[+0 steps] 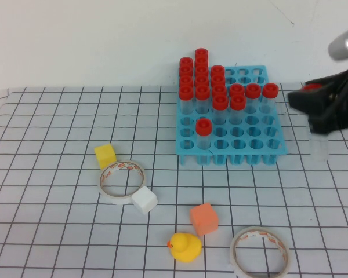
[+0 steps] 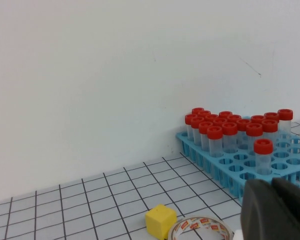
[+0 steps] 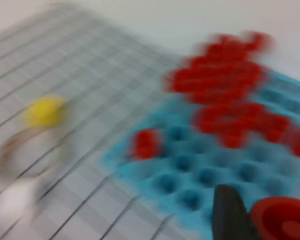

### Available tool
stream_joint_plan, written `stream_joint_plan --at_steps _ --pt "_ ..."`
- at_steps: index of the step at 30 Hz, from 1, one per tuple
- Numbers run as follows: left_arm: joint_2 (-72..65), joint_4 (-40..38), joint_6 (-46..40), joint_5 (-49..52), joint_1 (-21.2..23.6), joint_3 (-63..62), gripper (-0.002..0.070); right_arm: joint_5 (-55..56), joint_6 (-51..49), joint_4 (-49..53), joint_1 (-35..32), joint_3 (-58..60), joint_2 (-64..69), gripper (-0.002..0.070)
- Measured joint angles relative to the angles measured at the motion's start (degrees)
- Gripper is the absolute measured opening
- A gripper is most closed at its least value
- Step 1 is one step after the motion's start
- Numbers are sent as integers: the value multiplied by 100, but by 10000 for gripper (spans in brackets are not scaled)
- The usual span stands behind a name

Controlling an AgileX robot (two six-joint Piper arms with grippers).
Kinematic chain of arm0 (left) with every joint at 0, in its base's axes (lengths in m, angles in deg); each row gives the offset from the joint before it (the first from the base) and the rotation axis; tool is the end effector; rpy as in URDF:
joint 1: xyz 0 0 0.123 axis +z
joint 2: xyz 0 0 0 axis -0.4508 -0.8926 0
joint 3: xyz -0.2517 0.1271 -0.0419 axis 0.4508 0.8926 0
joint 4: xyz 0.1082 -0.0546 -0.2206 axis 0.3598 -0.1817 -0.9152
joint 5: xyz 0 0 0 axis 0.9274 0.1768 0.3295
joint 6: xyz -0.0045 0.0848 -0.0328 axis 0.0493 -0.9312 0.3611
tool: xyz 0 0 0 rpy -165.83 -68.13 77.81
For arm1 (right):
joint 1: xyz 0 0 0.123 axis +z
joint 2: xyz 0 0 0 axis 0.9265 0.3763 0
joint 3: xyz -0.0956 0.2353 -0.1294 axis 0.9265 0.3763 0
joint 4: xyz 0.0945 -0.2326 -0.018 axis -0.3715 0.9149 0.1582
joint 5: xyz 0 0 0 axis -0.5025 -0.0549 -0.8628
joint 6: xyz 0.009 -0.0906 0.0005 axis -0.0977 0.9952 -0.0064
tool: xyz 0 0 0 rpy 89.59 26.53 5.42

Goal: Place the test tubes

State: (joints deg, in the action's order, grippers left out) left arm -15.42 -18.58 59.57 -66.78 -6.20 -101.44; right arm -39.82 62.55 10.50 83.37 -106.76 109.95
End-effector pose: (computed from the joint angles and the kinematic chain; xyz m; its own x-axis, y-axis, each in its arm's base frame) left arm 0.0367 -0.0072 0.2751 0.1259 -0.0396 -0.9912 0.4070 0.9133 0.0152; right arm 0.2760 0.1024 0.3356 -0.3271 -0.2677 -0.9063 -0.5613 0.8266 -0.0416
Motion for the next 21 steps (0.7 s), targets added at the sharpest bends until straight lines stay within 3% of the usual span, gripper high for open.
stream_joint_plan --at_steps 3,8,13,16,21 --pt "0 0 0 11 0 0 -1 1151 -2590 1520 145 0 160 272" --pt "0 -2 0 10 0 0 -1 2957 -5114 3692 430 0 634 272" --pt "0 -2 0 22 0 0 -1 4502 -6486 5824 511 0 1447 272" --pt "0 -2 0 22 0 0 -1 5183 -6772 6197 520 -11 2000 272" --pt "0 -2 -18 22 0 0 -1 5417 -6844 6286 520 -325 2785 272"
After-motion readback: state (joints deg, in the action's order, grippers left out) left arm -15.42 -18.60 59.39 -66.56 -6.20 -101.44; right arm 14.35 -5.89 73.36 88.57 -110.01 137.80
